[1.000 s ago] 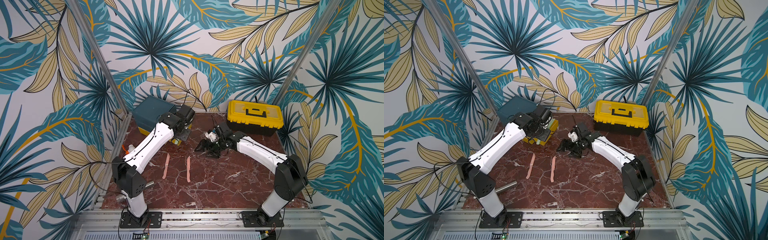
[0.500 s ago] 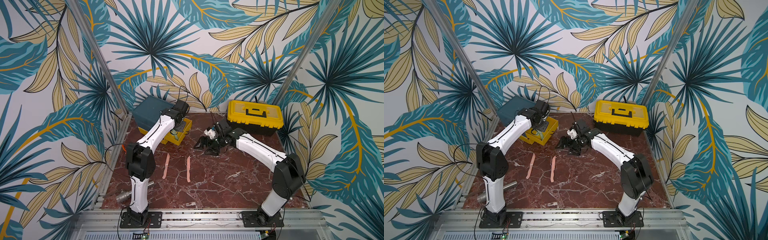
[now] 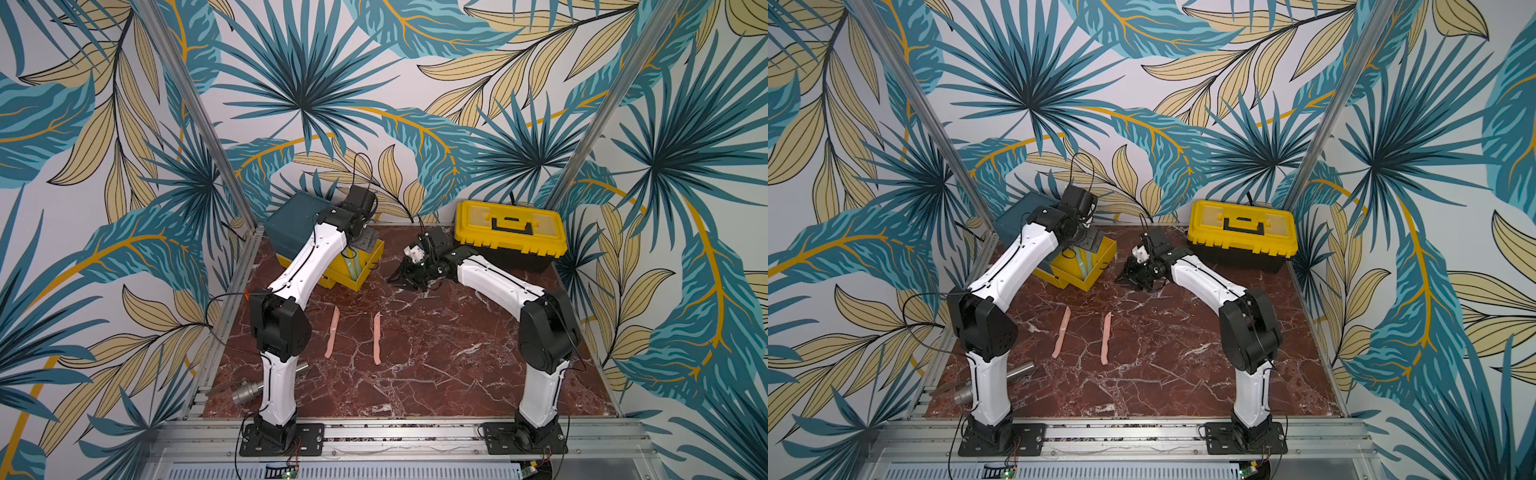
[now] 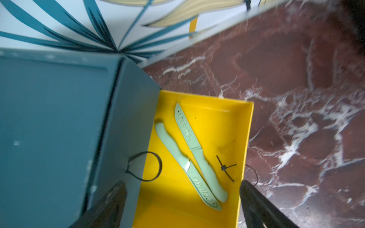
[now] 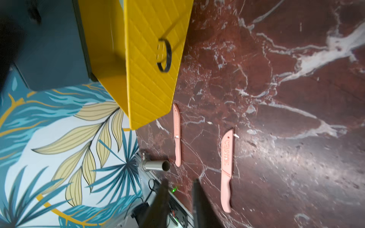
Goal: Place the fruit knives into the drawer by color
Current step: Place the fruit knife in the drawer, then close the drawer of the storage box.
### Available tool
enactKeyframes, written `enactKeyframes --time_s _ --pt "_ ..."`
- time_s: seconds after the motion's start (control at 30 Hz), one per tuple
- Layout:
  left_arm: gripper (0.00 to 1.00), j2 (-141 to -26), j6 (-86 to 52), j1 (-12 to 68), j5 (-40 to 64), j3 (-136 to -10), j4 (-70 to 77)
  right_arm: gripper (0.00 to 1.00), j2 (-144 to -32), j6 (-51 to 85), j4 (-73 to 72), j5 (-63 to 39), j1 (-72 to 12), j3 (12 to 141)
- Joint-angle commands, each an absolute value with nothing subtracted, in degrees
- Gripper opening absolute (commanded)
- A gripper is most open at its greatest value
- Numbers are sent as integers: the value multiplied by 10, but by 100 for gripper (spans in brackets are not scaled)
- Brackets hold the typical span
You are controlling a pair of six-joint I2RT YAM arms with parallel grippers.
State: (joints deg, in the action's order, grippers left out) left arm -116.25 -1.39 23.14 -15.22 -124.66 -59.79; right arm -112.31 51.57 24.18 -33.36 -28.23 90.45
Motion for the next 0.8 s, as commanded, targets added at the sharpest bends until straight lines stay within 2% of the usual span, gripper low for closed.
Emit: enactKeyframes --time_s 0.0,0.03,0.1,0.13,0.23,0.27,0.5,0.77 --pt "92 -1139 -46 225 -152 -1305 -630 0 -1165 598 149 -332 -276 922" --pt "91 -1140 -53 219 -158 -1313 -635 0 -1180 605 147 -332 -277 936" --pt "82 -1141 -71 204 -161 -1318 -641 0 -1204 618 138 -335 -276 956" --pt "66 -1142 -84 193 -161 -1322 -647 0 -1213 629 130 -335 -275 962" --pt "7 -1141 -125 154 -142 -1325 -654 0 -1235 659 83 -338 -273 971" --pt "0 -1139 -133 142 -135 -1321 -651 0 -1240 674 60 -341 -272 970" --pt "0 -1125 -144 85 -131 -1280 -625 0 -1288 737 -10 -353 -272 989" --pt "0 -1130 -165 31 -89 -1193 -609 0 -1352 774 -41 -362 -276 1066"
